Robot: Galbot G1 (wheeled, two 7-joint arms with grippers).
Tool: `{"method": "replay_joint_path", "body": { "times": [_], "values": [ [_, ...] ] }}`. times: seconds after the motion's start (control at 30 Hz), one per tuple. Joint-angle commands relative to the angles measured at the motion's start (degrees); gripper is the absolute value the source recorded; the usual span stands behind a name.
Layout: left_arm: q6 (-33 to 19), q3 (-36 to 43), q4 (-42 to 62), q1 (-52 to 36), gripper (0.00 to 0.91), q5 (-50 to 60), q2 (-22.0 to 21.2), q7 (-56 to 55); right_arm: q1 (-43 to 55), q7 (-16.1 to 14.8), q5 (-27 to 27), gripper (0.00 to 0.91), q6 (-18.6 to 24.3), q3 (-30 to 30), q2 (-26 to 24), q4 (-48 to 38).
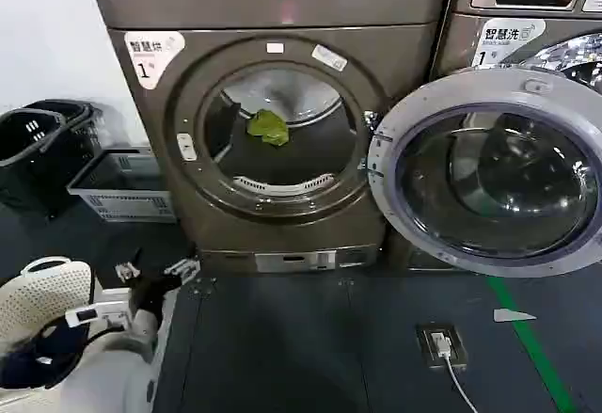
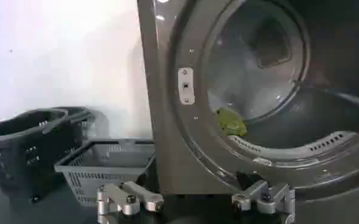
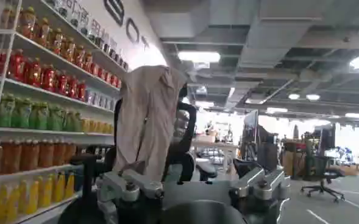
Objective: Grasp the clothes from the dryer.
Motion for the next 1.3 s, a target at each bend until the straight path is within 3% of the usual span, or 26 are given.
{"method": "replay_joint_path", "body": {
  "times": [0.03, 0.07, 0.1, 0.13, 0.27, 0.37, 1.3],
  "values": [
    [2.8, 0.1, 0.1, 0.0, 0.907, 0.1, 0.0, 0.2, 0.1, 1.0, 0.5, 0.907, -0.4, 0.1, 0.0, 0.1],
    [2.8, 0.2, 0.1, 0.1, 0.907, 0.2, 0.0, 0.3, -0.2, 2.1, 0.2, 0.907, 0.6, -0.5, 0.0, -0.2],
    [2.8, 0.3, 0.1, 0.1, 0.907, 0.1, 0.0, 0.3, -0.4, 3.3, -0.6, 0.907, 4.2, -1.4, 0.1, -1.1],
    [2.8, 0.4, 0.1, 0.0, 0.907, 0.2, 0.0, 0.4, -0.5, 3.1, -1.2, 0.907, 5.5, -1.6, 0.4, -1.4],
    [2.8, 0.4, -0.2, 0.2, 0.907, 0.5, -0.1, 0.9, -0.3, 3.4, 0.0, 0.907, 6.8, -1.8, 0.5, -1.5],
    [2.8, 0.6, -0.1, 0.4, 0.907, 0.5, 0.0, 1.2, -0.3, 4.1, 0.9, 0.907, 5.1, -1.7, 0.4, -1.1],
    [2.8, 0.9, 0.4, 0.0, 0.907, 0.9, 0.0, 2.0, 0.1, 4.6, 1.8, 0.907, 4.9, -2.2, 0.5, -1.8]
  ]
}}
